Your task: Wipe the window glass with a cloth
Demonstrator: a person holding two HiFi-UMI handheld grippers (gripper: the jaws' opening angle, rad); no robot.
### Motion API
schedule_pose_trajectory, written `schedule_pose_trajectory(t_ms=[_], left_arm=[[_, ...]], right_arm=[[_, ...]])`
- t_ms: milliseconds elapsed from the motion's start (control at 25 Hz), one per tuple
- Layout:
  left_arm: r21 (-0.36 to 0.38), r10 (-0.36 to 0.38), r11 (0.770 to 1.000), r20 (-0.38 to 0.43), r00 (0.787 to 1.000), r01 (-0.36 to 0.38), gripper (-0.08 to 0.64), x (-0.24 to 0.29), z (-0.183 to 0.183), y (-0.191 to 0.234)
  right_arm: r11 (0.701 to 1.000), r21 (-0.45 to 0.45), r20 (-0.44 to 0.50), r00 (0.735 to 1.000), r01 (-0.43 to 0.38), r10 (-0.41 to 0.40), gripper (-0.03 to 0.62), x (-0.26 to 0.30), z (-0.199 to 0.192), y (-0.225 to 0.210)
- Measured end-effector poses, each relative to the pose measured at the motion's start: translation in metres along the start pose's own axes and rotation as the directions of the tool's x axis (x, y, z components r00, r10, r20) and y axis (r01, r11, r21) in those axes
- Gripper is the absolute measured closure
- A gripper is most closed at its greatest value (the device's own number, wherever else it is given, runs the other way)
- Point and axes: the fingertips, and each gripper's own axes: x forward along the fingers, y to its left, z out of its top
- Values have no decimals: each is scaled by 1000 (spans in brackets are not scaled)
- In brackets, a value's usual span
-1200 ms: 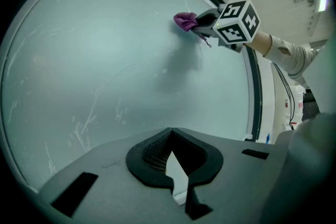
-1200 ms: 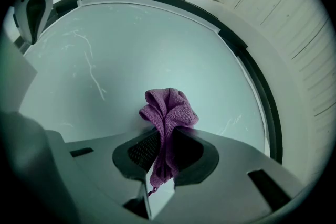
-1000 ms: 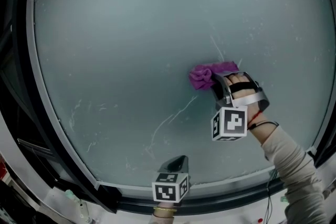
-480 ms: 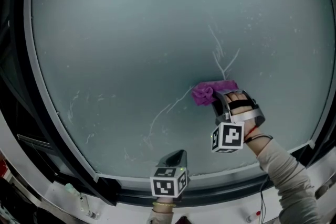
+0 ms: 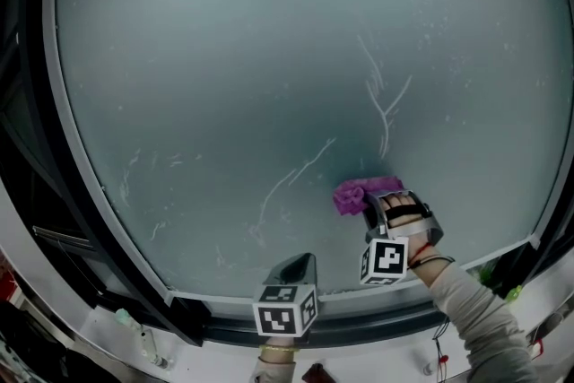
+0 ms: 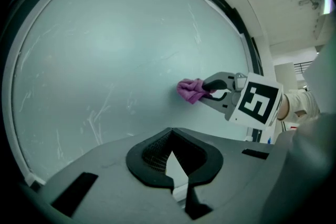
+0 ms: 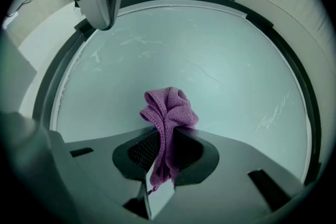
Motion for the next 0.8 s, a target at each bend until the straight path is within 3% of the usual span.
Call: schedule_pose_trajectory(t_ms=[520,800], left_arm=[[-2,7,1000,-34,999,-8,555,-16,-17,11],[-5,6,1000,-38,999,-6,555,-19,-18,18]], right_arm=[[984,24,-38,983,-177,178,531,4,6,107],[982,36,-53,981,-185,187,531,6,7,110]])
